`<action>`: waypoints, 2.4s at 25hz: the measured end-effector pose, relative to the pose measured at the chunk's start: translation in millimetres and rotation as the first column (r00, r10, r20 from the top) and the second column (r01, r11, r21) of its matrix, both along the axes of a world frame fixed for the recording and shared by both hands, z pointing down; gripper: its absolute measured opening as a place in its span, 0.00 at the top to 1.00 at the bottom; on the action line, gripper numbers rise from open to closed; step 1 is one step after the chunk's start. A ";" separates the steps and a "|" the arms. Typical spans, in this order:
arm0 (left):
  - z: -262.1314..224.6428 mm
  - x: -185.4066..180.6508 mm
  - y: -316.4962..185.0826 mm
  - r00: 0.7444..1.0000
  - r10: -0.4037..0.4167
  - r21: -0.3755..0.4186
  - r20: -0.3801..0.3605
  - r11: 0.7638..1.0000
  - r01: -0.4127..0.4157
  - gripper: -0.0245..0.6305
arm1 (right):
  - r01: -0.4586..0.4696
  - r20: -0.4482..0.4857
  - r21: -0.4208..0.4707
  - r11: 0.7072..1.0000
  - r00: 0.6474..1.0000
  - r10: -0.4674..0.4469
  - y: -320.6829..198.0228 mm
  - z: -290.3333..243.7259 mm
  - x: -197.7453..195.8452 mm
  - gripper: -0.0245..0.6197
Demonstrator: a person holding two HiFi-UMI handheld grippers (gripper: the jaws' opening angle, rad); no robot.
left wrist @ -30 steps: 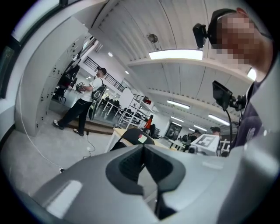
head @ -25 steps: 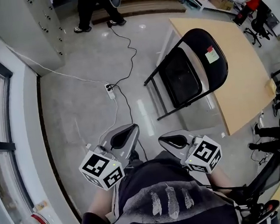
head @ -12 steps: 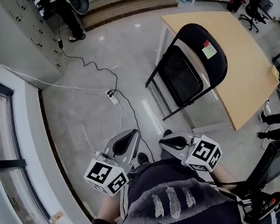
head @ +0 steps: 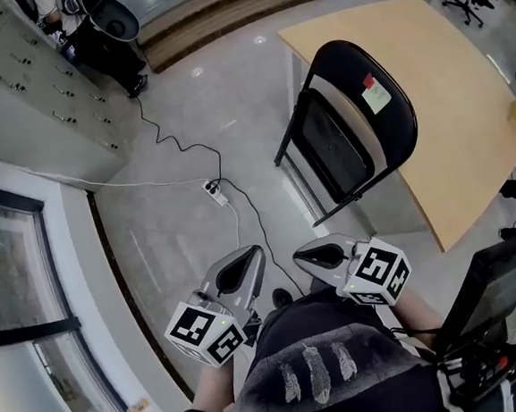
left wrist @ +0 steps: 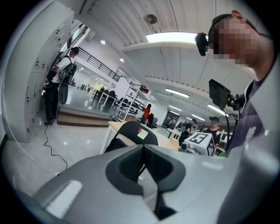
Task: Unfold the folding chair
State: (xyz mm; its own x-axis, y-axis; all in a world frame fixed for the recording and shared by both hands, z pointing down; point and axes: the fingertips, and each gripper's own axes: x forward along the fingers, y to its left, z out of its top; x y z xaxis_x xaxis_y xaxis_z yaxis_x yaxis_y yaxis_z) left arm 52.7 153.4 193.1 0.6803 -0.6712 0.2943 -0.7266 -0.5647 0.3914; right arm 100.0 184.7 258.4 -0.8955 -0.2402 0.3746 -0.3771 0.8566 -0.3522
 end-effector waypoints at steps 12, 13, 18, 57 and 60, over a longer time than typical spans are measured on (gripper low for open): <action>7.4 103.2 -65.6 0.993 -0.030 -0.025 0.114 0.999 0.033 0.96 | -0.014 0.052 -0.014 1.000 0.999 0.015 -80.9 14.0 120.1 0.96; 7.8 109.9 -69.4 0.993 -0.029 -0.030 0.117 0.999 0.033 0.96 | -0.019 0.053 -0.015 1.000 0.998 0.020 -86.2 14.0 127.6 0.96; 10.3 138.2 -87.0 0.990 0.025 -0.051 0.141 0.999 -0.018 0.96 | -0.071 0.067 -0.038 0.997 0.995 0.074 -100.5 16.6 155.2 0.96; 256.6 246.9 -262.6 0.883 0.417 -0.432 0.217 0.852 -0.296 0.63 | -0.694 -0.448 0.340 0.635 0.474 0.758 -252.4 23.2 297.1 0.64; 293.1 268.0 -275.2 0.893 0.394 -0.548 0.218 0.806 -0.222 0.55 | -0.691 -0.491 0.386 0.611 0.407 0.770 -280.4 32.9 344.3 0.50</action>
